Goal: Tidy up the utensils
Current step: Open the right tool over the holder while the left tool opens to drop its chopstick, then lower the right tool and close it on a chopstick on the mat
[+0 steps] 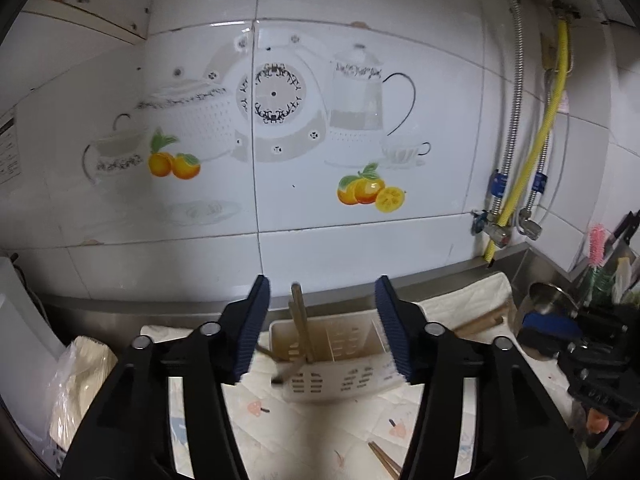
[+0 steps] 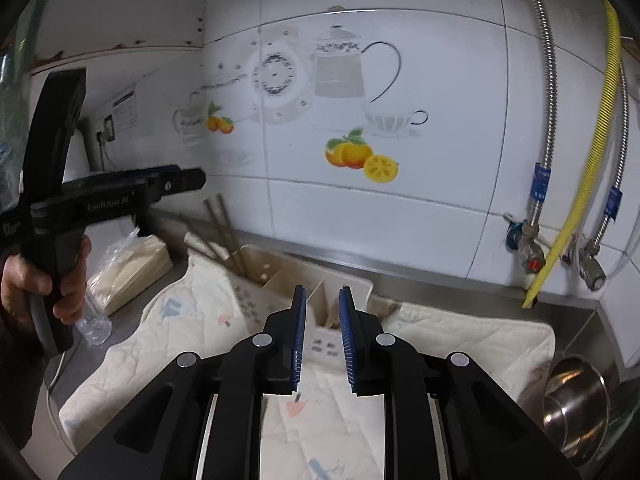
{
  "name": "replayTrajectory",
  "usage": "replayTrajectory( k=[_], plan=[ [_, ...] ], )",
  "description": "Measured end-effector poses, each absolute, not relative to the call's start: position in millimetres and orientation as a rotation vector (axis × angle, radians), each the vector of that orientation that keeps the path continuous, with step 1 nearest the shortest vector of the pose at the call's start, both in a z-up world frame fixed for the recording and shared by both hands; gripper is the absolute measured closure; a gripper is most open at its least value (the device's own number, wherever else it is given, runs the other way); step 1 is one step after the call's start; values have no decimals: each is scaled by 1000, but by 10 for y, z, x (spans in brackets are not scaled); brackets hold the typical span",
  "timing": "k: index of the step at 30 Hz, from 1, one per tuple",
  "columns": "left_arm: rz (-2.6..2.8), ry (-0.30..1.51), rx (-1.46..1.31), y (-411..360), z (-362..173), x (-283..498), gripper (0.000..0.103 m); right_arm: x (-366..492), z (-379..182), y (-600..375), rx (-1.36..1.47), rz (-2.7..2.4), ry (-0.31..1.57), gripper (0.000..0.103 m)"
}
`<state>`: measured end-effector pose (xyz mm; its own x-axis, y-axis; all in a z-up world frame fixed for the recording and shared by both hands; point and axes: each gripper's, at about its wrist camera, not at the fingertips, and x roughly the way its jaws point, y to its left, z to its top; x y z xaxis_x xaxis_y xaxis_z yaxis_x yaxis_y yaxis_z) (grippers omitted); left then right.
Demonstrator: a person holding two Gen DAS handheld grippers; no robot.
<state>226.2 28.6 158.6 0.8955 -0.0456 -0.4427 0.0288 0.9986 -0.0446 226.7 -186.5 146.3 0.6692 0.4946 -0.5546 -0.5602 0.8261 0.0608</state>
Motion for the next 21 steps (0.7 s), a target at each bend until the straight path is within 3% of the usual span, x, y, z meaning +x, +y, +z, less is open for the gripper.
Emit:
replayTrajectory(
  k=[11, 21],
  plan=[
    [-31, 465, -81, 299, 1250, 1608, 19, 1504, 713, -1817, -142, 649, 696, 85],
    [-2, 532, -109, 256, 762, 1264, 6, 1072, -112, -1855, -84, 661, 871, 85]
  ],
)
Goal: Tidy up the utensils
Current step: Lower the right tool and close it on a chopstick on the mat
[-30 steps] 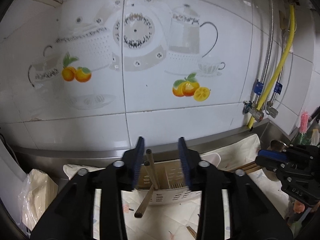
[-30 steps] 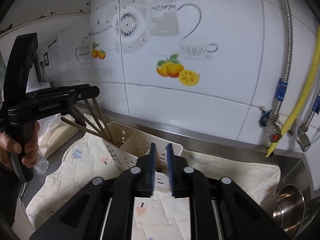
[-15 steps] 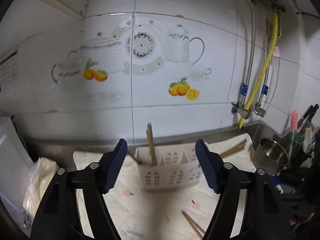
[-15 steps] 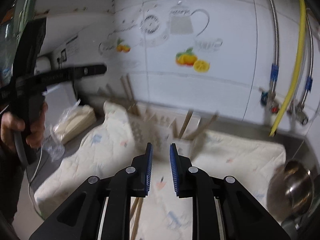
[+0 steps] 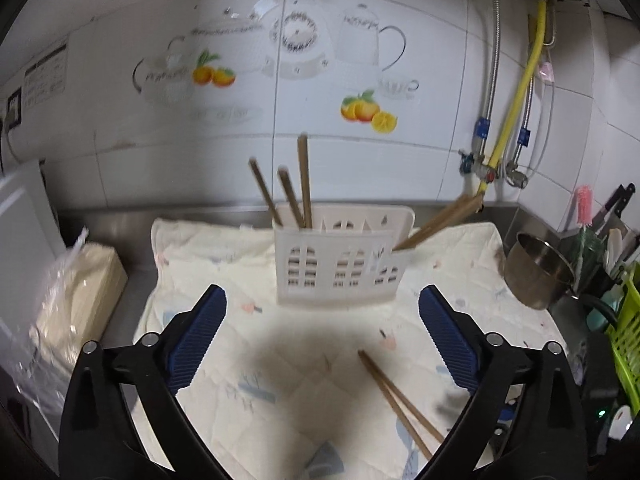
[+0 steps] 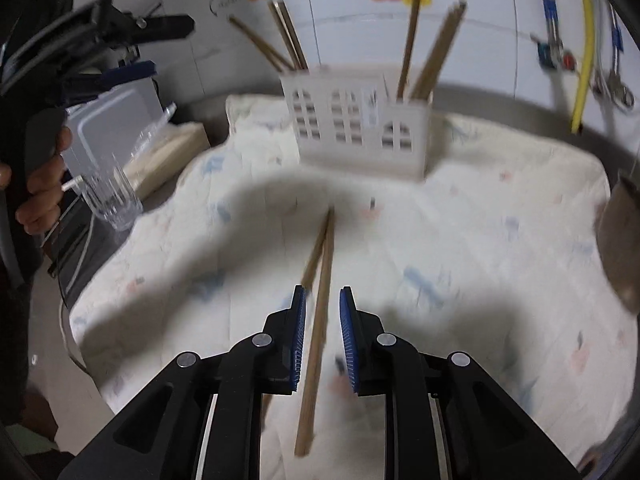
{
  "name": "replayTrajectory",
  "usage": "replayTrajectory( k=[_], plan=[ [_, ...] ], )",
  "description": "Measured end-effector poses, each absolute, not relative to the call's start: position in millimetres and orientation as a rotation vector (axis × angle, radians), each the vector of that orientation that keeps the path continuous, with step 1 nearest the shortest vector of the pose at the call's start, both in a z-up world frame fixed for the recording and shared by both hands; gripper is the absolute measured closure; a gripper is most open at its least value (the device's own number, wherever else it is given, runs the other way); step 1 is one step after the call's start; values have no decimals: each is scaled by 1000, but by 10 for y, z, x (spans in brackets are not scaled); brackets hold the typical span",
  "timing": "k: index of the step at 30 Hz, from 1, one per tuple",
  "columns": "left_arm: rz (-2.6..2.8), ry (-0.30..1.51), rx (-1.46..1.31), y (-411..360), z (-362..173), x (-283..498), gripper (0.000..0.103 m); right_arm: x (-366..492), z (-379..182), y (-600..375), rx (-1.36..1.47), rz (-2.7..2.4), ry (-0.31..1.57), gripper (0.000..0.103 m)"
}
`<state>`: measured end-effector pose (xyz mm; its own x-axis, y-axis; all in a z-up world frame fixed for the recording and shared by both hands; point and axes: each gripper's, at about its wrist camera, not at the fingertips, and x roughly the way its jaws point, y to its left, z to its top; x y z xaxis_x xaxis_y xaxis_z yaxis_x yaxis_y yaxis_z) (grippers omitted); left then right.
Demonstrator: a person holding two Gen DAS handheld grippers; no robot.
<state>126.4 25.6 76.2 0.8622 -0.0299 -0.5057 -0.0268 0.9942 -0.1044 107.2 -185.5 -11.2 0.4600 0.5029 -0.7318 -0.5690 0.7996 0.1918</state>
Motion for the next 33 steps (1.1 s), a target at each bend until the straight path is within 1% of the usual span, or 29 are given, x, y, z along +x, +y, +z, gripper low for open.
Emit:
replayTrajectory(
  k=[10, 23, 33],
  plan=[
    [52, 601, -158, 327, 358, 1066, 5, 947, -431, -1780, -71, 654, 930, 89],
    [86, 650, -194, 412, 105, 958, 5, 990, -573, -1710, -82, 618, 964, 94],
    [66, 692, -183, 268, -60, 869, 6, 966, -519, -1782, -71, 604, 943, 96]
  ],
)
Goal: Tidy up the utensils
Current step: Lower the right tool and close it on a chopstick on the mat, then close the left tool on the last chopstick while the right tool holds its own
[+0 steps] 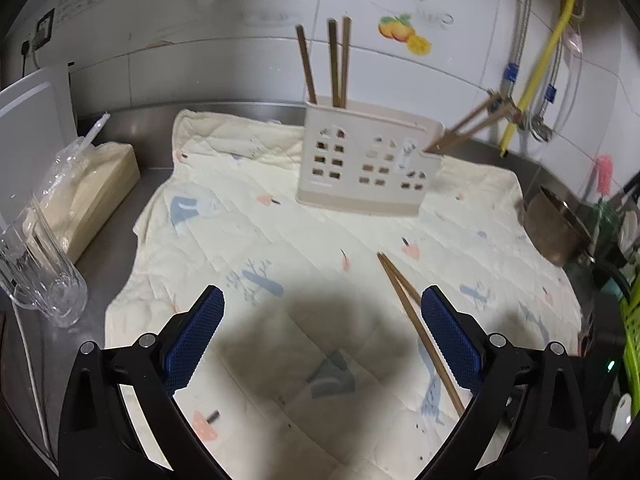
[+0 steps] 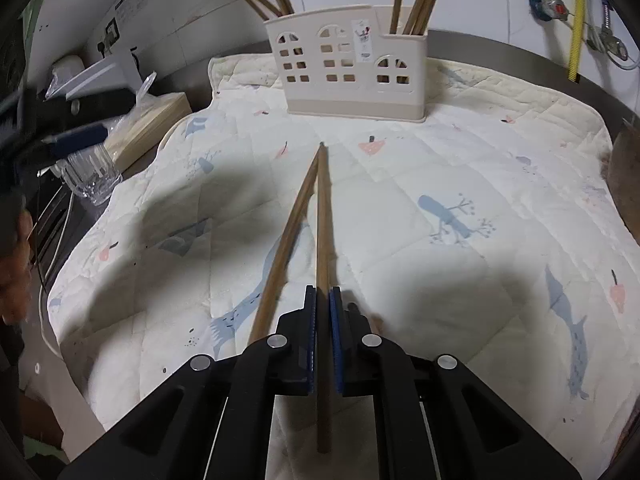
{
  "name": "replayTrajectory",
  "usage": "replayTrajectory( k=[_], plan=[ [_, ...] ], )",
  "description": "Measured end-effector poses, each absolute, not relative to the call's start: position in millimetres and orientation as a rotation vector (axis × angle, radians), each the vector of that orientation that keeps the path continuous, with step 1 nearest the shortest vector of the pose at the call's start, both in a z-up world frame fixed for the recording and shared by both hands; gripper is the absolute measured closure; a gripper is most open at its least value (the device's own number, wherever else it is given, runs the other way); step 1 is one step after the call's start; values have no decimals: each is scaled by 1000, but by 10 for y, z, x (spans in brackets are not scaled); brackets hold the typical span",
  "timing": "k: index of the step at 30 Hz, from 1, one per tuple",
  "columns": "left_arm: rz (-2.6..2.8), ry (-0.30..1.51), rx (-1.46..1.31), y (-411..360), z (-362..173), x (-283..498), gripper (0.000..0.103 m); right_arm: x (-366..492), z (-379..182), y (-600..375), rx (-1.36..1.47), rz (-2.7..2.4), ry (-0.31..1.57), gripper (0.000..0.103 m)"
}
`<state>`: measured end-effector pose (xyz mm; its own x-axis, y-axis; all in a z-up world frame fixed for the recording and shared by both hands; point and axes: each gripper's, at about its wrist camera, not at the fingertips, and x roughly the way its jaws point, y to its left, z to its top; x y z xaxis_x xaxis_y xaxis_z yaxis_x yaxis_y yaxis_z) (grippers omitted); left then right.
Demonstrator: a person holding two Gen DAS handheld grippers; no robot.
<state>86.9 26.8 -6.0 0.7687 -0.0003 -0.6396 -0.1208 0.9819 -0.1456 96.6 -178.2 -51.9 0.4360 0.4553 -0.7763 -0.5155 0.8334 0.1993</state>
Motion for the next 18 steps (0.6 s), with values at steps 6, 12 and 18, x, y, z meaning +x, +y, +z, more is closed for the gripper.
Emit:
replayTrajectory(
  k=[6, 12, 18],
  plan=[
    [9, 749, -171, 27, -251, 804, 11, 955, -345, -1974, -31, 585, 895, 96],
    [-72, 826, -194, -296, -498, 801, 34, 942, -186, -2136, -4, 562, 843, 96],
    [-149, 891, -212, -635, -695, 841, 60, 911, -100, -2224, 3, 545, 802, 97]
  ],
)
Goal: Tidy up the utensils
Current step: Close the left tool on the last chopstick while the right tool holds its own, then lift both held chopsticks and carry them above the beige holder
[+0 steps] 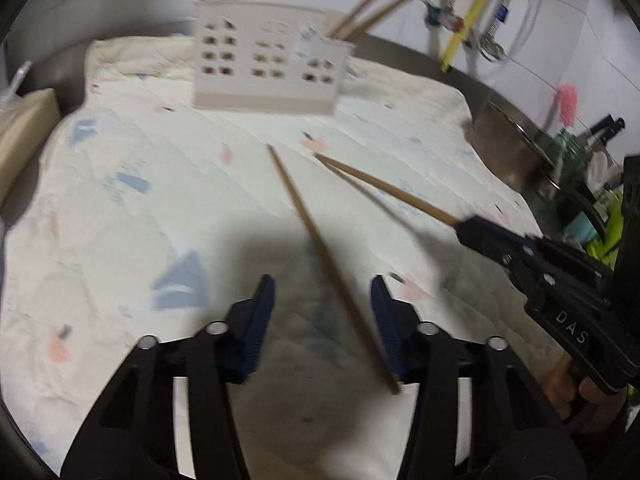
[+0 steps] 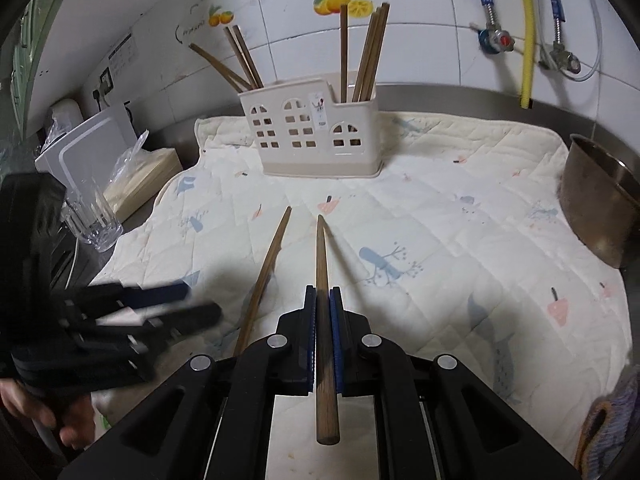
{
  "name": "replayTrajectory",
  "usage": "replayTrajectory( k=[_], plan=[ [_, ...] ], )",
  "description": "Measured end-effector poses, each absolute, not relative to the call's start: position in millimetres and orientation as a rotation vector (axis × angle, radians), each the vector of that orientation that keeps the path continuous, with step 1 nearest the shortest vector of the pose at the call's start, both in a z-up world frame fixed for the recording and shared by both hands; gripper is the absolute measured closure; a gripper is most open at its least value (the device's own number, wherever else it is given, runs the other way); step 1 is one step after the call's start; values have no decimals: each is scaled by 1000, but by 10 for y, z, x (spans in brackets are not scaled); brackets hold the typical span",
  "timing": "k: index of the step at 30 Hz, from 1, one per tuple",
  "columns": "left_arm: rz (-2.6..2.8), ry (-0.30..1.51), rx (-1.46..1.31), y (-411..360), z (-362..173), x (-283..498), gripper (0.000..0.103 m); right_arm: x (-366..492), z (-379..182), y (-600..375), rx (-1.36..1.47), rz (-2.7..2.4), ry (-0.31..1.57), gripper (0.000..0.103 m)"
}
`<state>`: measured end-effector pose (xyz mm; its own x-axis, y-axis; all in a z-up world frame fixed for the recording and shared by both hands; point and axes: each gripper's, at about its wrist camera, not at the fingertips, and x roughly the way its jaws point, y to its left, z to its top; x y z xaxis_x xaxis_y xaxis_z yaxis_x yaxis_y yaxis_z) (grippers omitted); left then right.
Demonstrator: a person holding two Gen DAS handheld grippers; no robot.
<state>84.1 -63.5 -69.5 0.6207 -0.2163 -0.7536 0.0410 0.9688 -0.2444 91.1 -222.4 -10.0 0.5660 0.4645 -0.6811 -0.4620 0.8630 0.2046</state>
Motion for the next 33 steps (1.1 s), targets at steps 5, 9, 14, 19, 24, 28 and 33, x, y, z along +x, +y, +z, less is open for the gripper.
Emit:
replayTrajectory(
  k=[5, 9, 14, 19, 24, 28, 33],
  plan=[
    [-162, 925, -220, -791, -789, 930, 74, 921, -103, -2264, 31, 550, 797, 97],
    [-148, 952, -256, -790, -855, 990, 79, 931, -103, -2300, 53, 552, 794, 97],
    [-127, 976, -271, -770, -912, 1039, 81, 932, -107, -2320, 65, 555, 791, 96],
    [-113, 980, -235, -806, -912, 1052, 86, 930, -105, -2317, 64, 553, 790, 96],
    [-126, 984, -214, -788, -886, 1061, 91, 921, -81, -2326, 63, 548, 784, 96],
    [-136, 964, -192, -708, -810, 1028, 94, 914, -34, -2334, 55, 543, 771, 96],
    [-143, 906, -168, -584, -596, 957, 96, 911, 51, -2331, 48, 545, 752, 96]
  ],
)
